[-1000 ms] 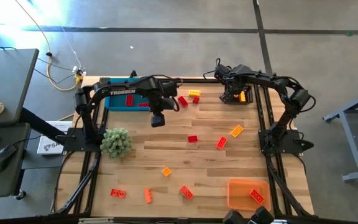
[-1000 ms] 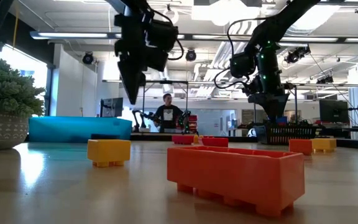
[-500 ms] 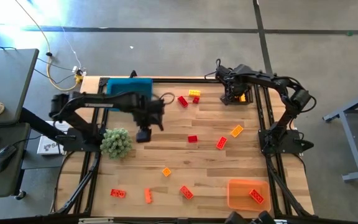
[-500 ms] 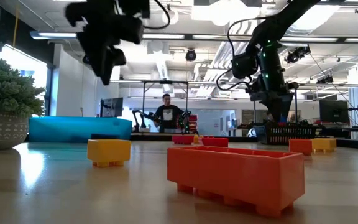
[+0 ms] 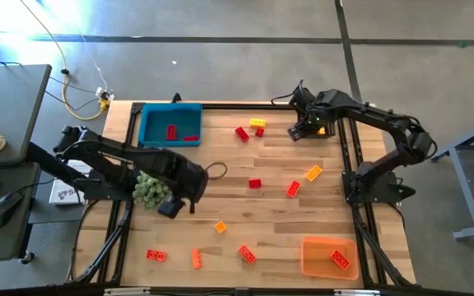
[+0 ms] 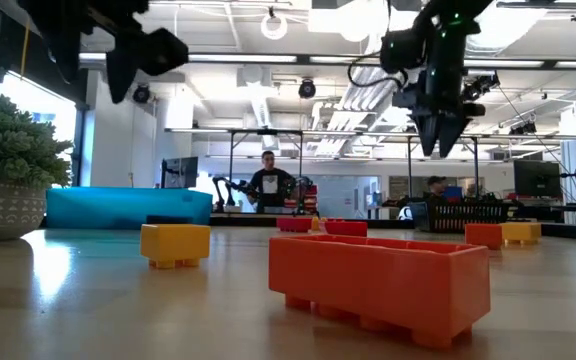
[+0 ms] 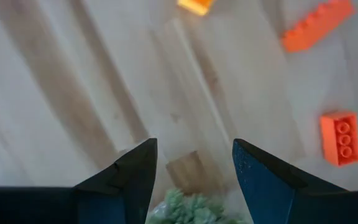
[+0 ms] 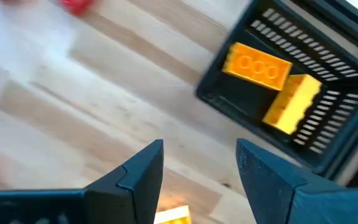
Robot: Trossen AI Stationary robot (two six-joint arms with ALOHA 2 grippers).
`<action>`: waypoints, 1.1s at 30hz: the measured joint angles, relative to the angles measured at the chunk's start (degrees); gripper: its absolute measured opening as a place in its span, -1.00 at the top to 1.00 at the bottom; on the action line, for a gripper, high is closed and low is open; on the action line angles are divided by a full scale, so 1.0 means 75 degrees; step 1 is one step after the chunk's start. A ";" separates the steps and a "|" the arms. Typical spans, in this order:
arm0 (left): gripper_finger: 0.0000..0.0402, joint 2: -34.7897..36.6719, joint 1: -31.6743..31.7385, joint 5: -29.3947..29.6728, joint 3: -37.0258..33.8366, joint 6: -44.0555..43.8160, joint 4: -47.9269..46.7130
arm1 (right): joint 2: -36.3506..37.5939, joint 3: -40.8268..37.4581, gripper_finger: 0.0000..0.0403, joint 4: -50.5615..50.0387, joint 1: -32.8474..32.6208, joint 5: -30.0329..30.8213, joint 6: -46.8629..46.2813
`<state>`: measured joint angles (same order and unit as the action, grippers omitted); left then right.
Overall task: Sort & place blocks by color
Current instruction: Put the orange game piece into the orange bin
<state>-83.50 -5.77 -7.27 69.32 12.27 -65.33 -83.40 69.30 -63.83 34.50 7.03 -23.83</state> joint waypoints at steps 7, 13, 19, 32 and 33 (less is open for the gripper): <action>0.02 -0.0003 -0.0976 0.0000 -0.0002 0.0422 0.0726 | 0.0336 0.0000 0.06 0.0180 -0.0758 0.0000 -0.0426; 0.02 -0.0013 -0.1646 0.0004 -0.0003 0.0992 0.1418 | 0.0336 0.0000 0.06 0.0337 -0.1299 0.0000 -0.0389; 0.02 -0.0169 -0.2077 0.0022 -0.0003 0.0741 0.2500 | 0.0336 0.0000 0.06 0.0342 -0.1685 -0.0162 -0.0384; 0.02 -0.1411 -0.2967 -0.0003 -0.0009 0.1175 0.3104 | 0.0336 0.0000 0.06 0.0379 -0.2256 -0.0143 -0.1027; 0.02 -0.1503 -0.3026 -0.0006 -0.0009 0.1325 0.3175 | 0.0336 0.0000 0.06 0.0385 -0.2275 -0.0143 -0.1083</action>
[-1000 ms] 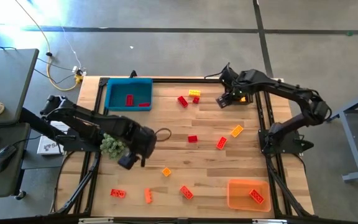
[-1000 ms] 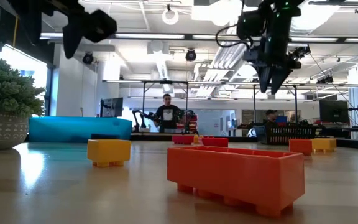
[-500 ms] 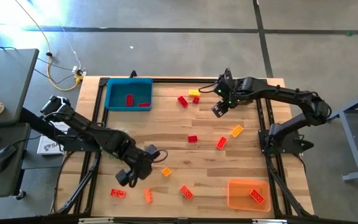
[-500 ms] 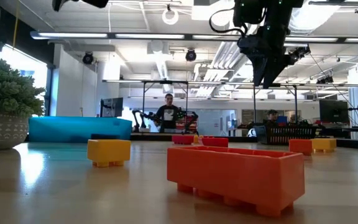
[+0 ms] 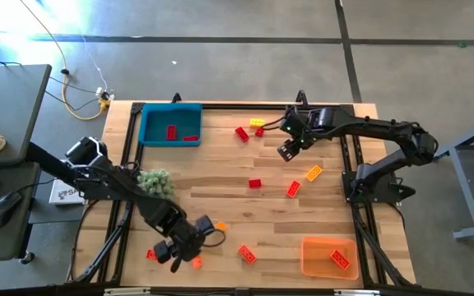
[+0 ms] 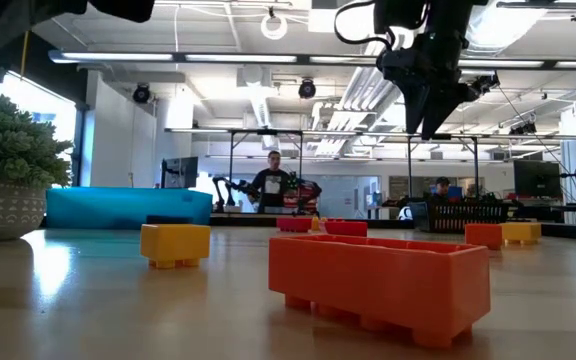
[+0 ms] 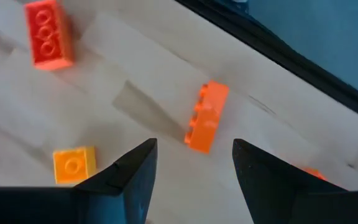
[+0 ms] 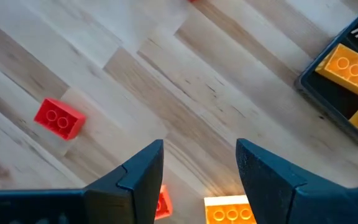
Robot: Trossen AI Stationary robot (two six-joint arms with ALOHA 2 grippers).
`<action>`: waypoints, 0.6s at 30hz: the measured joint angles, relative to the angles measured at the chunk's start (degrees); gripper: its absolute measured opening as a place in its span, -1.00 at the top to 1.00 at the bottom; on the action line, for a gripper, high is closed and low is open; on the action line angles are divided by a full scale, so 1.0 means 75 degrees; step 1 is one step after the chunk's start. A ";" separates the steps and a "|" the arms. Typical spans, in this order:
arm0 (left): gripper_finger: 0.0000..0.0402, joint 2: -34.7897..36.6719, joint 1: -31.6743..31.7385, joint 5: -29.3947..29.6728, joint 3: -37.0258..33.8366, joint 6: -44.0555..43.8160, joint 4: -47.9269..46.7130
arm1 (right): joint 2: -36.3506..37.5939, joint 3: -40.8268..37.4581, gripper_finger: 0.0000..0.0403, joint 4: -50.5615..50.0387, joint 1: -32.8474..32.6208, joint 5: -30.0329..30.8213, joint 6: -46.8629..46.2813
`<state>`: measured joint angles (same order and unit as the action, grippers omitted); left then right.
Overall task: Sort & place blocks by color
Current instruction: Put the orange game piece into the orange bin
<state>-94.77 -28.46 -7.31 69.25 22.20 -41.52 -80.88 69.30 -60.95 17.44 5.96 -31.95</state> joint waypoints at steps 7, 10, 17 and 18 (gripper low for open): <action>0.02 -0.0530 -0.0185 0.0011 0.0000 0.0306 0.0251 | -0.0003 0.0000 0.06 0.0061 -0.0139 0.0273 -0.0230; 0.02 -0.0769 -0.0187 0.0017 0.0000 0.0610 0.0253 | -0.0003 0.0000 0.06 0.0064 -0.0185 0.0332 -0.0367; 0.02 -0.1307 -0.0184 0.0067 0.0003 0.0733 0.0341 | -0.0003 0.0000 0.06 0.0098 -0.0236 0.0332 -0.0372; 0.02 -0.1382 -0.0184 0.0064 0.0003 0.0739 0.0307 | -0.0003 0.0000 0.06 0.0103 -0.0234 0.0332 -0.0369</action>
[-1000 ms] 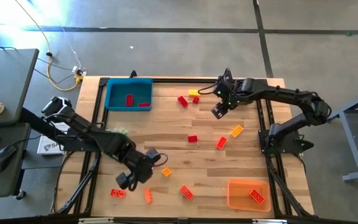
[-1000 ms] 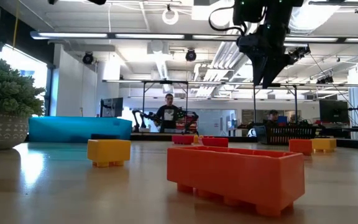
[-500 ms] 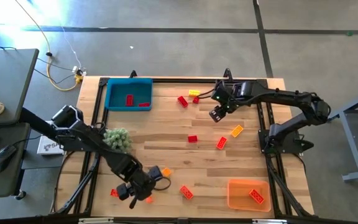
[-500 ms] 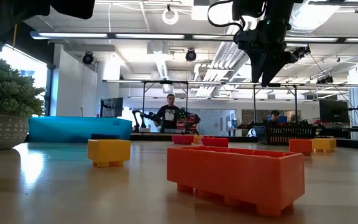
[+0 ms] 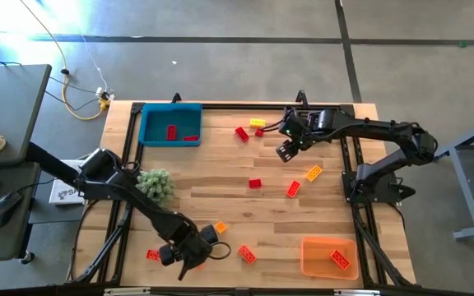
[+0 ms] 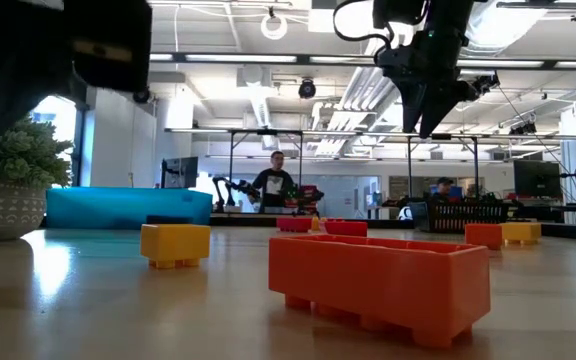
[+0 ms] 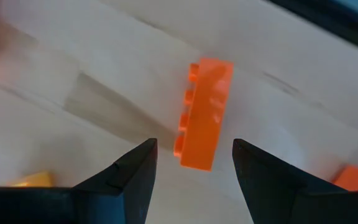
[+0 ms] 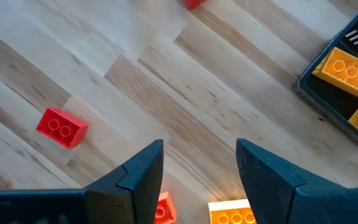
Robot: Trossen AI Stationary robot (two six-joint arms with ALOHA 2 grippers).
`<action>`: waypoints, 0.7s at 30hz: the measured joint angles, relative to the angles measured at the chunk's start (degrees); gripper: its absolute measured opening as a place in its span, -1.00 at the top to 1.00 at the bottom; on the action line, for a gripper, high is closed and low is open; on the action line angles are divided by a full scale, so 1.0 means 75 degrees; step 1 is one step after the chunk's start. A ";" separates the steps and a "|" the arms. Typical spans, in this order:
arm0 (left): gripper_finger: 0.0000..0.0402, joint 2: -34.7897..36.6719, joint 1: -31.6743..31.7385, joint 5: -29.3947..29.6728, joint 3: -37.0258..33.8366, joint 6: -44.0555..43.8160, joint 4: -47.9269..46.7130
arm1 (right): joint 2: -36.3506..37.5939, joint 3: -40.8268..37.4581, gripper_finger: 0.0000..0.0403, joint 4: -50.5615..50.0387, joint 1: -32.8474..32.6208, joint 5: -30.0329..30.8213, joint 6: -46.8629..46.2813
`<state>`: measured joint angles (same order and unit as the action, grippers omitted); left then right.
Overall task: Sort & place blocks by color
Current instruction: Put the orange game piece into the orange bin
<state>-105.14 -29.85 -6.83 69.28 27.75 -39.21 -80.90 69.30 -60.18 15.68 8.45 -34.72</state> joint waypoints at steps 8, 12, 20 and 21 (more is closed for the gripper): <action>0.02 -0.0370 -0.0029 0.0422 0.0000 0.0137 0.0155 | 0.0000 0.0000 0.06 0.0023 0.0000 0.0000 -0.0002; 0.02 -0.0419 -0.0023 0.0373 0.0009 0.0140 0.0179 | 0.0000 0.0000 0.06 0.0023 0.0000 0.0000 0.0000; 0.02 -0.0675 -0.0038 0.0233 0.0006 0.0131 0.0203 | -0.0001 -0.0003 0.06 0.0020 0.0000 0.0000 0.0000; 0.02 -0.0674 -0.0038 0.0249 0.0006 0.0127 0.0220 | -0.0003 -0.0003 0.06 0.0017 0.0000 0.0000 0.0000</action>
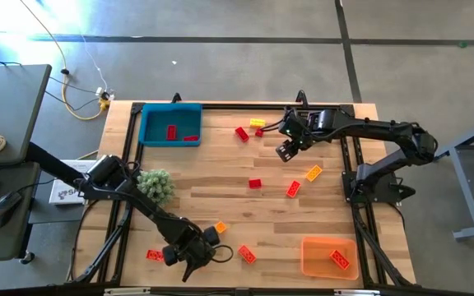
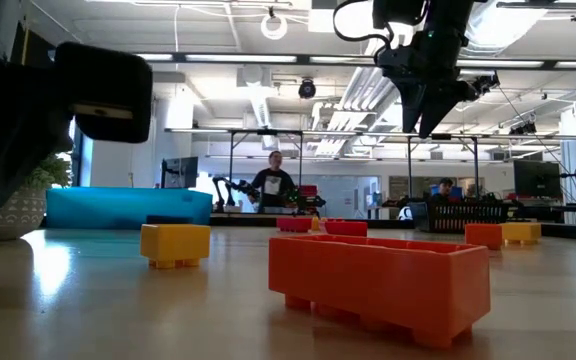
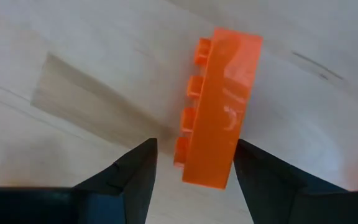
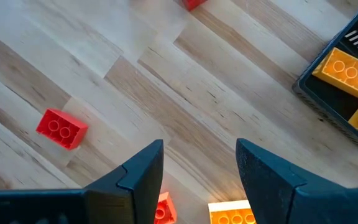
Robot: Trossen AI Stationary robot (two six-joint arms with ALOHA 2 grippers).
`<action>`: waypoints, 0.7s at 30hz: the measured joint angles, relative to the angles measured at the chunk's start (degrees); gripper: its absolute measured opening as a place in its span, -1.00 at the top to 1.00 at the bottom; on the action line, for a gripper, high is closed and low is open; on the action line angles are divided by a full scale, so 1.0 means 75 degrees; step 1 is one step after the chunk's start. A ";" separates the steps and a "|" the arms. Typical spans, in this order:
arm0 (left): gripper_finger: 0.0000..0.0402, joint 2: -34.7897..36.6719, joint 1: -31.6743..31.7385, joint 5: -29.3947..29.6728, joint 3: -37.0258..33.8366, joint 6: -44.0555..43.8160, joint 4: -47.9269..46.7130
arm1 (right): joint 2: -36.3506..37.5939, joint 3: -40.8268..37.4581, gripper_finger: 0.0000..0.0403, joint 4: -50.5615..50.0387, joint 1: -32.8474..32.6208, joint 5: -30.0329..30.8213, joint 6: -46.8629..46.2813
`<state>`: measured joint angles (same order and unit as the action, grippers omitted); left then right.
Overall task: Sort & place blocks by color
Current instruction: Put the orange game piece into the orange bin
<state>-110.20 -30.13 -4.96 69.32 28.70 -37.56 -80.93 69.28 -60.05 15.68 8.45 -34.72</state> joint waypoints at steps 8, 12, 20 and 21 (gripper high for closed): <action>0.32 0.0007 0.0003 0.0008 0.0000 -0.0003 0.0040 | 0.0000 0.0000 0.06 0.0008 0.0000 0.0073 -0.0026; 0.60 0.0011 0.0005 0.0005 0.0000 -0.0214 0.0035 | 0.0000 0.0000 0.06 0.0006 0.0000 0.0037 -0.0203; 0.67 0.0175 0.0421 -0.0141 0.0050 -0.1189 -0.0493 | 0.0000 0.0000 0.06 0.0037 -0.0350 -0.0413 -0.0537; 0.67 0.0220 0.0494 -0.0138 0.0059 -0.1250 -0.0489 | 0.0000 0.0000 0.06 0.0039 -0.0443 -0.0422 -0.0565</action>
<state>-108.55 -26.43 -6.00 69.76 19.32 -41.23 -80.93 69.28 -59.76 12.36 5.28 -38.95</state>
